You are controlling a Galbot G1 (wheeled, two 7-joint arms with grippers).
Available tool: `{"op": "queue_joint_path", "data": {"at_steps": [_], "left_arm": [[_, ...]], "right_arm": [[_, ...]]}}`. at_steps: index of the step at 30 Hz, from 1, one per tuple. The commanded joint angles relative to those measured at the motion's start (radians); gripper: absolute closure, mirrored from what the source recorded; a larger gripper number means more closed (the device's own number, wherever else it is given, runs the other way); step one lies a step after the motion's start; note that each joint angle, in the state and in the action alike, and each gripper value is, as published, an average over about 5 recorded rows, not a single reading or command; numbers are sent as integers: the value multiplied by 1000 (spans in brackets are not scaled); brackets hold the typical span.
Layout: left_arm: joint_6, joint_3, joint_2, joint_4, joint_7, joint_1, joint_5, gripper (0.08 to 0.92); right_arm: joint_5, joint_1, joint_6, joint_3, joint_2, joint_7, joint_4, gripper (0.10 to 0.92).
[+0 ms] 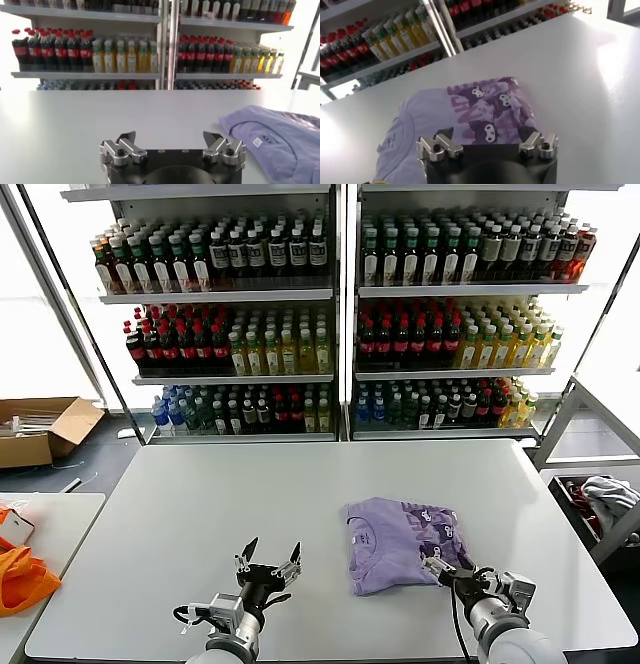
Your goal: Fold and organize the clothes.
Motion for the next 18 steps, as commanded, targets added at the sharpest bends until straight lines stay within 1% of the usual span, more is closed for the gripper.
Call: {"op": "queue_joint_path", "data": {"at_steps": [1, 11, 18], "left_arm": [[-1, 0, -7, -3, 4, 14, 9, 177], [1, -5, -11, -10, 5, 22, 14, 177], [0, -10, -7, -9, 5, 27, 14, 177]], "right_arm": [[-34, 9, 6, 28, -8, -14, 48, 203], [-35, 18, 9, -23, 3, -5, -44, 203], [-53, 19, 18, -25, 12, -10, -69, 203]]}}
